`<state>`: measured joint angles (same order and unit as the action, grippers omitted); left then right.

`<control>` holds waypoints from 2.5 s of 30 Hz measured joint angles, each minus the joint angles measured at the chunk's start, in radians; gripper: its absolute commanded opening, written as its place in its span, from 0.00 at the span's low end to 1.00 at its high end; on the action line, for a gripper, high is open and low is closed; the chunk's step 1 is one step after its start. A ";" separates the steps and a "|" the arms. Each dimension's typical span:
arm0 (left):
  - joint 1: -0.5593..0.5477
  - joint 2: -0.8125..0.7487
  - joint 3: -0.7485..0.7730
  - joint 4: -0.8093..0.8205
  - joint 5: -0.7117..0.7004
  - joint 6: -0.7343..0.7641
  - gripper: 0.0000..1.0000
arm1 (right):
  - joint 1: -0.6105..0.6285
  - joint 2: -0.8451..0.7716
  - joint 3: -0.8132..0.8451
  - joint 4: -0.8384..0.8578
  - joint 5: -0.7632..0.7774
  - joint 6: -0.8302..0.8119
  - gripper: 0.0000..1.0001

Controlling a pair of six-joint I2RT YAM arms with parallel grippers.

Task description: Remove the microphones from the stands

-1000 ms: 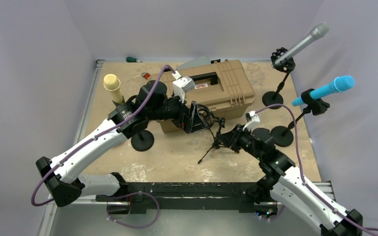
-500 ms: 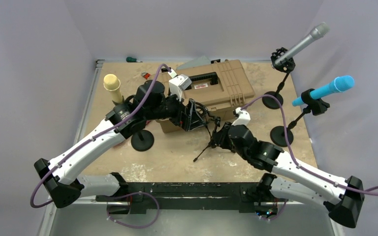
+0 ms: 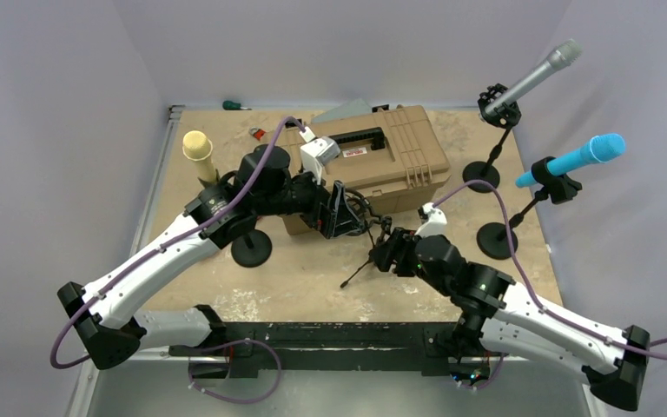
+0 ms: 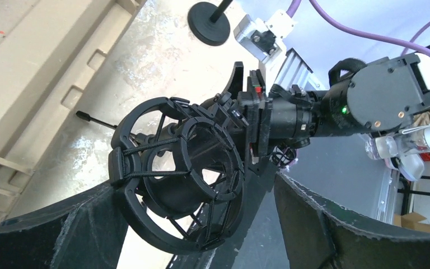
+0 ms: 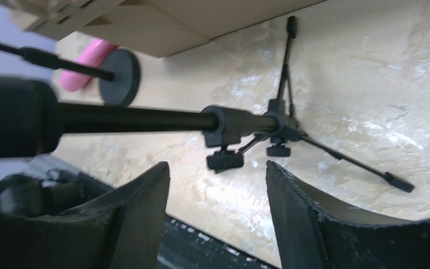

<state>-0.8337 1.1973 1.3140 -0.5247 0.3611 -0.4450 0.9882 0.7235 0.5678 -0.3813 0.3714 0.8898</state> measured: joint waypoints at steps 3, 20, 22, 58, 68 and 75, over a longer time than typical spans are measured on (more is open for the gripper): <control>-0.001 -0.002 0.000 0.000 0.012 0.000 0.89 | 0.000 -0.093 -0.030 0.003 -0.036 0.011 0.67; 0.000 -0.012 -0.020 0.009 0.030 -0.016 0.91 | -0.299 -0.174 -0.196 0.194 -0.443 0.059 0.44; 0.000 -0.014 -0.020 0.009 0.030 -0.016 0.93 | -0.314 -0.174 -0.196 0.200 -0.450 0.050 0.38; 0.024 -0.051 -0.020 -0.063 -0.142 0.022 0.94 | 0.216 0.362 0.241 -0.105 0.314 0.035 0.49; 0.006 -0.054 -0.021 -0.053 -0.054 0.018 0.97 | 0.214 0.106 0.126 -0.048 0.155 -0.006 0.61; 0.001 -0.054 -0.020 -0.045 -0.031 0.014 0.94 | 0.157 -0.051 0.016 0.068 0.018 0.024 0.58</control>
<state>-0.8326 1.1435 1.2938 -0.5697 0.3302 -0.4309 1.1454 0.6727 0.5838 -0.3134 0.3893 0.9138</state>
